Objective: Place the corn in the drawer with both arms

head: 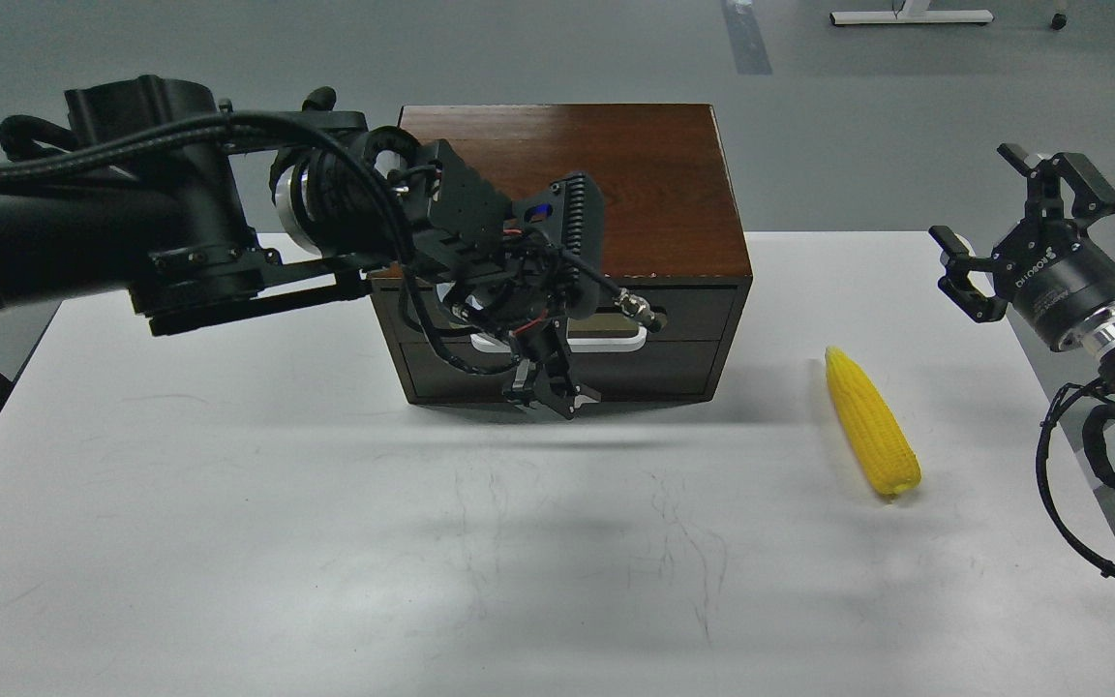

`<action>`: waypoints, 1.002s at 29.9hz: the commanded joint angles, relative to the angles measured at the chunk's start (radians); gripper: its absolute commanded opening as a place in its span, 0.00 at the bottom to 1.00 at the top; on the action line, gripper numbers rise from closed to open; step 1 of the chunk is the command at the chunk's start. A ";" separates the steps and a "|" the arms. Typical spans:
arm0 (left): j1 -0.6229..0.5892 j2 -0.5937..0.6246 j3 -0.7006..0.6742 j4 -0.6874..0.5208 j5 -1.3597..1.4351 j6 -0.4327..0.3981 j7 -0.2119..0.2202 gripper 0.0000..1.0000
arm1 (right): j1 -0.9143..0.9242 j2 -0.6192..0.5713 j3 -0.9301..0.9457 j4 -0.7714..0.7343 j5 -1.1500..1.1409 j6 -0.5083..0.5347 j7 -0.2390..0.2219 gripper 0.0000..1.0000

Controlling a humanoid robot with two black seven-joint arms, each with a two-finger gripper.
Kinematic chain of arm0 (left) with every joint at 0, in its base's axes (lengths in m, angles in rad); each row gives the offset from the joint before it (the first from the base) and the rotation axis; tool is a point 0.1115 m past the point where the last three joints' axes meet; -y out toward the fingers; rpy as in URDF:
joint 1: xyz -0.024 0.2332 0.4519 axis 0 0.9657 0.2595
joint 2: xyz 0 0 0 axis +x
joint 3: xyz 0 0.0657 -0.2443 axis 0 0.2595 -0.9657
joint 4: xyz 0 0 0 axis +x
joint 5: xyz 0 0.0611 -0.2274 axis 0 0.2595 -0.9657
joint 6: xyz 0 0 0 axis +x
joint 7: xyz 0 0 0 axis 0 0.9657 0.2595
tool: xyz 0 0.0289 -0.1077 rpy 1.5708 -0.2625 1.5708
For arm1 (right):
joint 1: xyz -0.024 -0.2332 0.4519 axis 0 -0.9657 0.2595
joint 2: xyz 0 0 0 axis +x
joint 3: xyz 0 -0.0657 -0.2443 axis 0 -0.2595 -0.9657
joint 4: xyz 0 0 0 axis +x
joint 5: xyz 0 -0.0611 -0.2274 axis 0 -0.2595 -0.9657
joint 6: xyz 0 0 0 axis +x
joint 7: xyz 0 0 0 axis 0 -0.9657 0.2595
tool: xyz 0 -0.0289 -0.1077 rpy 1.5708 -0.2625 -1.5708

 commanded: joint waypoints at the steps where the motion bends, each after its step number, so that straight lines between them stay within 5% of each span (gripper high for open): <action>1: 0.008 0.000 0.017 0.001 0.001 0.000 0.000 0.98 | 0.000 0.000 0.000 0.001 0.000 -0.001 0.000 1.00; 30: 0.051 0.001 0.030 0.044 0.001 0.000 0.000 0.98 | -0.020 0.000 0.000 0.002 0.000 -0.001 0.000 1.00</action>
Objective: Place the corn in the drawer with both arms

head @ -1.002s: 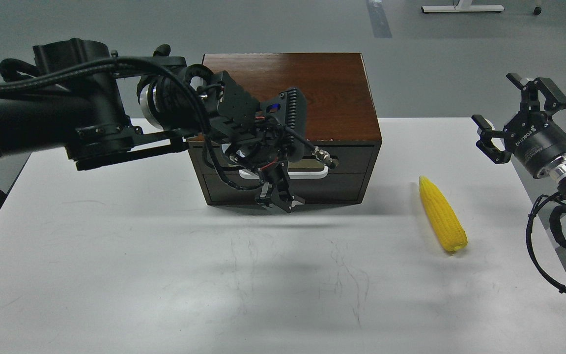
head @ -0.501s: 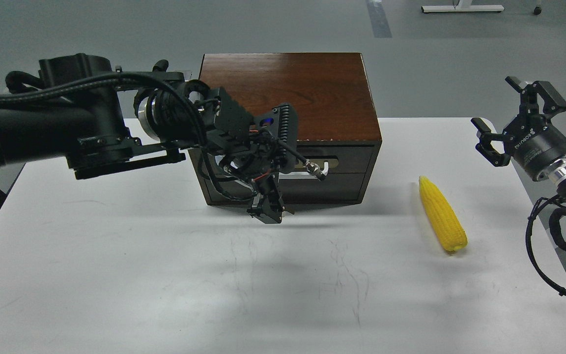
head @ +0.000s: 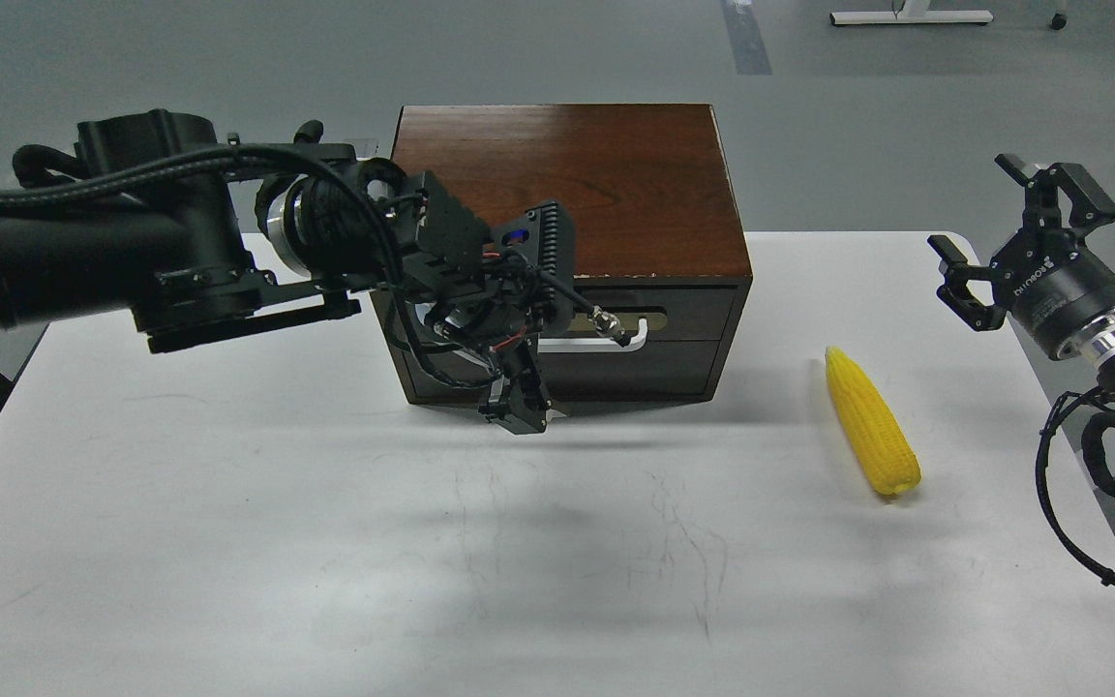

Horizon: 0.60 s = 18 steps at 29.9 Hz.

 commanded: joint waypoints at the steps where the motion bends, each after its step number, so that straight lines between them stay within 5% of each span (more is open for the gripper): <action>1: 0.007 0.000 0.000 0.002 0.000 0.000 0.000 0.98 | -0.005 0.000 -0.001 0.000 0.000 0.001 0.000 1.00; 18: 0.021 -0.003 0.020 0.007 0.000 0.000 0.000 0.98 | -0.009 0.000 -0.001 0.000 0.000 0.000 0.000 1.00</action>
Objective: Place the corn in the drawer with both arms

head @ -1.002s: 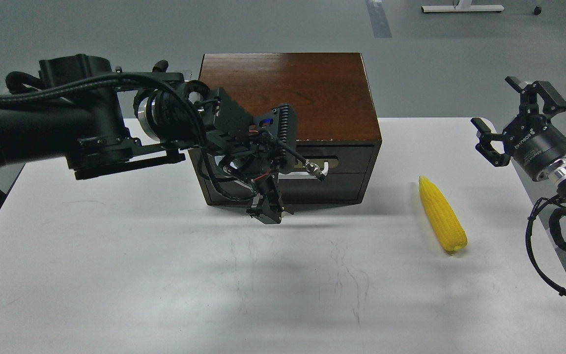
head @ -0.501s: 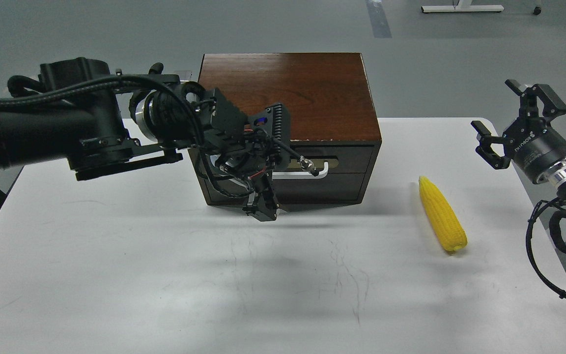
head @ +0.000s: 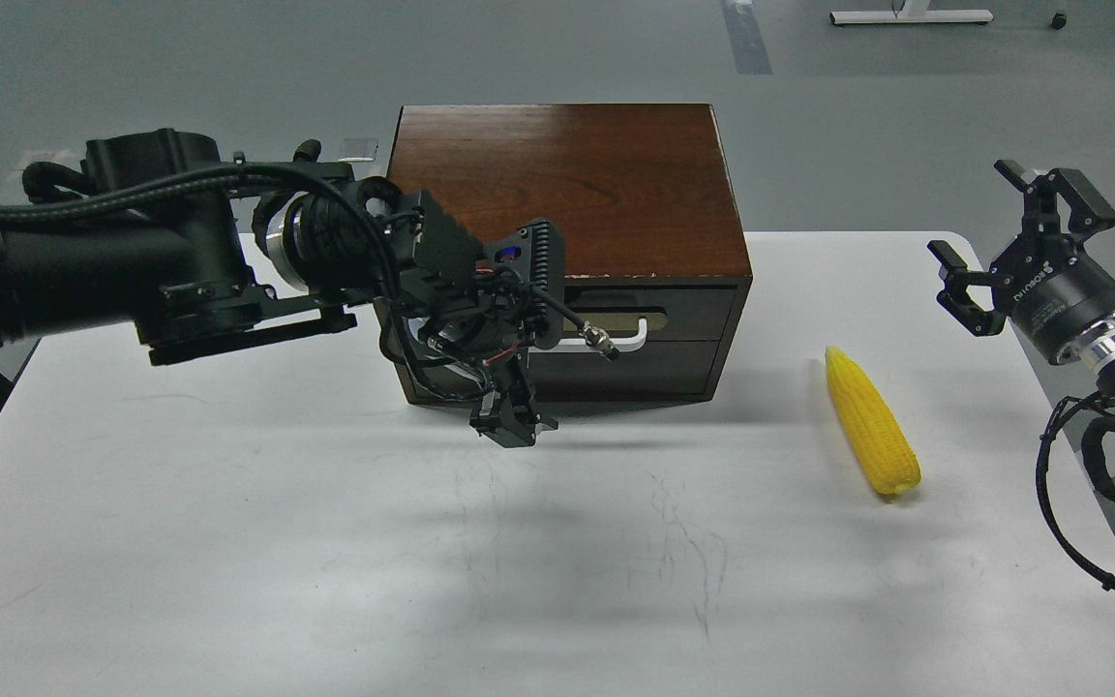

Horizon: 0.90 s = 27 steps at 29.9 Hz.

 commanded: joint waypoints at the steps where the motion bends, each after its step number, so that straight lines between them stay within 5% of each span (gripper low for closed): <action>1: 0.000 0.000 -0.001 0.000 0.000 0.000 0.000 0.98 | -0.001 0.000 0.001 0.000 0.000 0.000 0.000 1.00; 27: -0.015 -0.066 0.042 -0.015 0.000 0.000 0.000 0.98 | -0.002 0.000 0.001 0.000 0.000 0.000 0.000 1.00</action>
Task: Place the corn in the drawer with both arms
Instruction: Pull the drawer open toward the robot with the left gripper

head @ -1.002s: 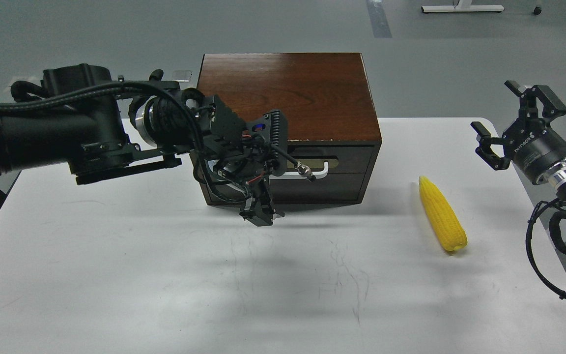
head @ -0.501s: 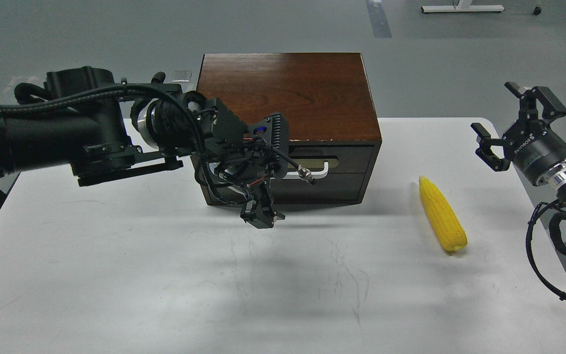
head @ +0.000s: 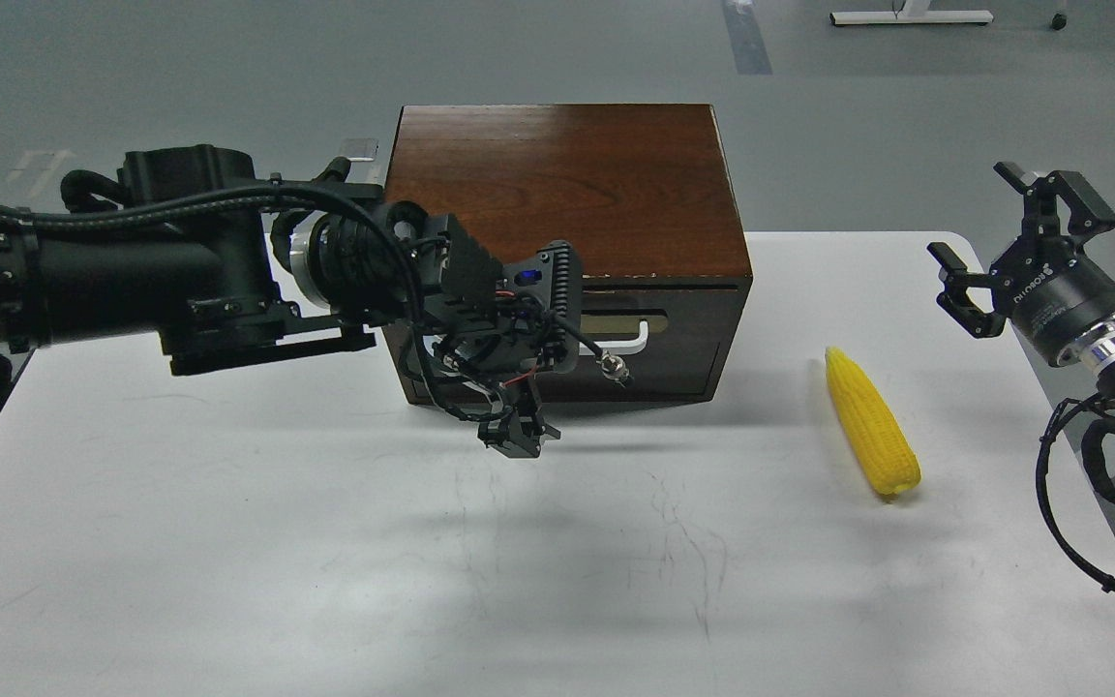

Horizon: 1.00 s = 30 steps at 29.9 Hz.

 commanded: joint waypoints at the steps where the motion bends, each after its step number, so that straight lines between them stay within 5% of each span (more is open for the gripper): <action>1: 0.000 -0.012 0.000 -0.001 0.000 0.000 0.000 0.98 | -0.001 0.000 0.000 0.000 0.000 0.000 0.000 1.00; 30: -0.043 0.040 0.020 -0.194 -0.042 0.000 0.000 0.98 | -0.011 -0.001 0.000 0.000 0.000 0.000 0.000 1.00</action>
